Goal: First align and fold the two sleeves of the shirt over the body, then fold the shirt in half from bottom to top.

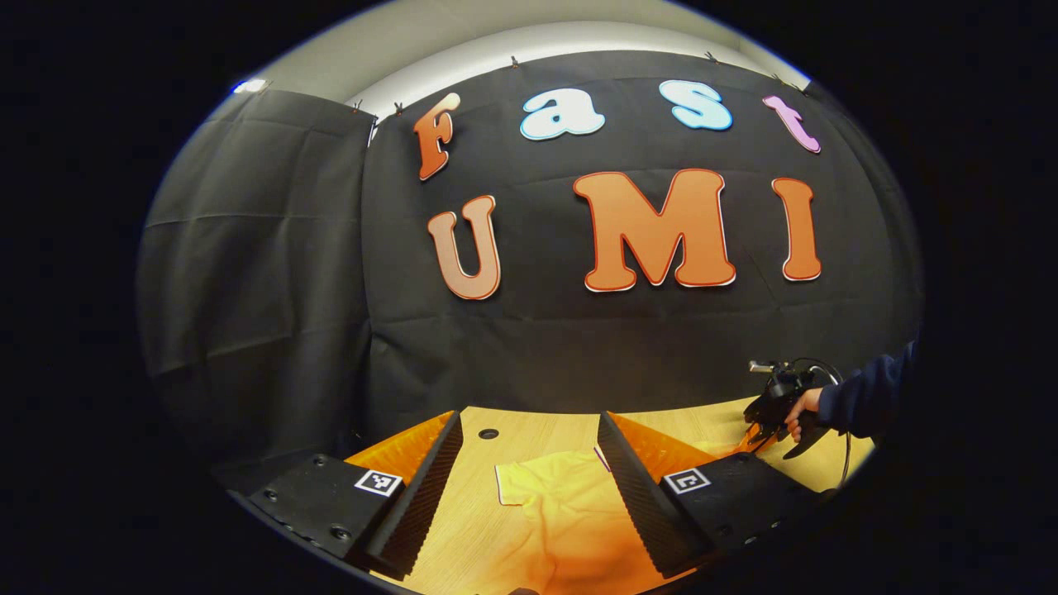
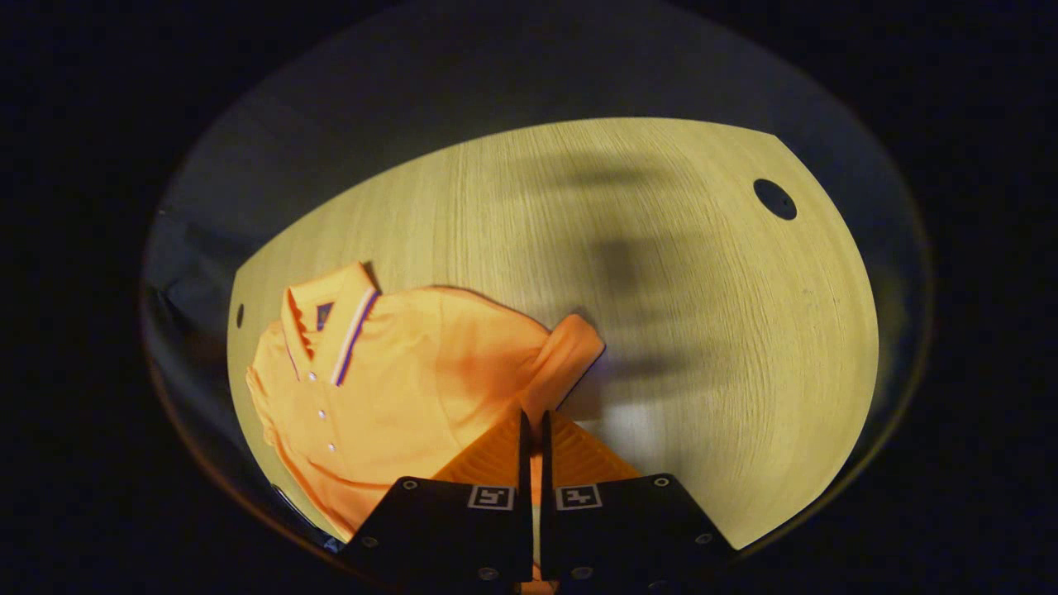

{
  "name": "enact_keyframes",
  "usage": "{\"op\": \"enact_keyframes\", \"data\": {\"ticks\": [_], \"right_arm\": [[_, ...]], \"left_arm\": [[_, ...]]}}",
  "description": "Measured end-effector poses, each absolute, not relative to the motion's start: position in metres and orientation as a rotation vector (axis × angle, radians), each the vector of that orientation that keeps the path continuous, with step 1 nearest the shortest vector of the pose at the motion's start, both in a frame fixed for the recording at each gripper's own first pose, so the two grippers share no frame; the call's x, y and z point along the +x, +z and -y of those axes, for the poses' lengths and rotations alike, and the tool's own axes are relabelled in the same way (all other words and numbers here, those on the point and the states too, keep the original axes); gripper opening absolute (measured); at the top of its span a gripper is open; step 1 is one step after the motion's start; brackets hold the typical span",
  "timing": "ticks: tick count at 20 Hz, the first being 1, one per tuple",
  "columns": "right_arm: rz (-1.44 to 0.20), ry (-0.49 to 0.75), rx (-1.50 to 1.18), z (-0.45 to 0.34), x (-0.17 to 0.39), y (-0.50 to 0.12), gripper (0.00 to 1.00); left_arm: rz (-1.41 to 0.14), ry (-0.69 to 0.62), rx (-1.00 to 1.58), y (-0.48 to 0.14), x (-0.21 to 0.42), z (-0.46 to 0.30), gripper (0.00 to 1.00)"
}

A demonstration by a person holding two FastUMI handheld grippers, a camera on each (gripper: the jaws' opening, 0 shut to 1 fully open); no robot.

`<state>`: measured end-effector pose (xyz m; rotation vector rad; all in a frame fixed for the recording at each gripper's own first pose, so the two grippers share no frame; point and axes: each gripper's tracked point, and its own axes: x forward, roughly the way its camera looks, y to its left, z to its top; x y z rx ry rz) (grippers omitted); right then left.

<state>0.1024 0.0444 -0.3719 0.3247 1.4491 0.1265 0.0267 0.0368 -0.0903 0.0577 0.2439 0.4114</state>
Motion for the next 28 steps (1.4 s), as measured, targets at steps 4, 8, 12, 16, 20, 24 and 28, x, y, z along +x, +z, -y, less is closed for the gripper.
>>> {"op": "enact_keyframes", "data": {"ticks": [4,8,12,16,20,24,28], "right_arm": [[-1.414,0.206,0.329,-0.076,0.108,-0.344,0.04],[-1.434,0.301,0.360,-0.117,0.102,-0.320,0.04],[-1.458,0.375,0.453,-0.156,0.094,-0.299,0.05],[-1.427,0.511,0.500,-0.183,0.088,-0.279,0.23],[-1.339,0.512,0.435,-0.169,0.094,-0.270,0.49],[-1.211,0.485,0.388,-0.145,0.102,-0.242,0.83],[-1.072,0.412,0.368,-0.122,0.102,-0.211,0.92]], "left_arm": [[-0.249,0.441,0.052,-0.092,0.020,-0.048,0.99],[-0.261,0.472,0.053,-0.096,0.012,-0.056,0.99],[-0.274,0.496,0.051,-0.105,0.008,-0.064,0.99],[-0.291,0.513,0.008,-0.119,0.009,-0.074,0.99],[-0.343,0.514,-0.026,-0.142,0.018,-0.094,0.99],[-0.439,0.496,-0.057,-0.182,0.043,-0.127,0.99],[-0.553,0.436,-0.100,-0.225,0.073,-0.154,0.99]]}}
